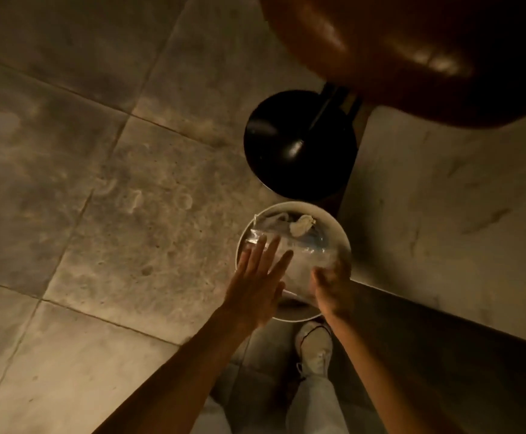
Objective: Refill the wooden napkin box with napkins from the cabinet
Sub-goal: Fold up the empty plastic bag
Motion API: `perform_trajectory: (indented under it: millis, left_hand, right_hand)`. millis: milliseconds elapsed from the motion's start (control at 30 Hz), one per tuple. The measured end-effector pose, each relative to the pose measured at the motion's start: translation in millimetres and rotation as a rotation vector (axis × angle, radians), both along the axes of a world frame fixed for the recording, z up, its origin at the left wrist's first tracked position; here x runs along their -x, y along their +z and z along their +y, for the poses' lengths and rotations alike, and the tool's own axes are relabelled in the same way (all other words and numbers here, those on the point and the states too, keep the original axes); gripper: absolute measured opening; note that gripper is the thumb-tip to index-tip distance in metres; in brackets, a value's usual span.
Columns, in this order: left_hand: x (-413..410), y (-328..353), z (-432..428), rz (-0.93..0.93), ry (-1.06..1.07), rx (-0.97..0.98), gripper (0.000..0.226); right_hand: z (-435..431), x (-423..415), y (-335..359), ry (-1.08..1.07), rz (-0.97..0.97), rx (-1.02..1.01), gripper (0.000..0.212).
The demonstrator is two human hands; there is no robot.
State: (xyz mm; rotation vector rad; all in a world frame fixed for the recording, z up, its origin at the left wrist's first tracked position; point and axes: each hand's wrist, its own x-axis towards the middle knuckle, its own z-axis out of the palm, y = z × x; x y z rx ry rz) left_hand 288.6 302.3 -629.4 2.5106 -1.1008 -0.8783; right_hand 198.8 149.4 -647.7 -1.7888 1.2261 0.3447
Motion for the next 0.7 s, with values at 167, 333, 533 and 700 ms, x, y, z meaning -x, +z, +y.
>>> perform_trajectory:
  millis: [167,333,533,700]
  left_hand:
    - [22.0,-38.0,-2.8,-0.070,0.085,0.006,0.063]
    - [9.1,-44.7,-13.0,-0.118,0.034,-0.009,0.064]
    - [3.2,-64.6,-31.7,0.027,0.102,-0.124,0.076]
    - [0.8,-72.4,-34.3,0.063,0.082,-0.177,0.078]
  right_hand:
    - [20.2,5.9,10.2,0.489,-0.012,0.623,0.078]
    - [9.1,12.5,-17.3,0.793,0.132,0.757,0.074]
    - [-5.1,1.4,-42.6,0.923,0.268,0.766,0.079]
    - [-4.1,-4.6,-41.1,0.964,0.327,0.766,0.083]
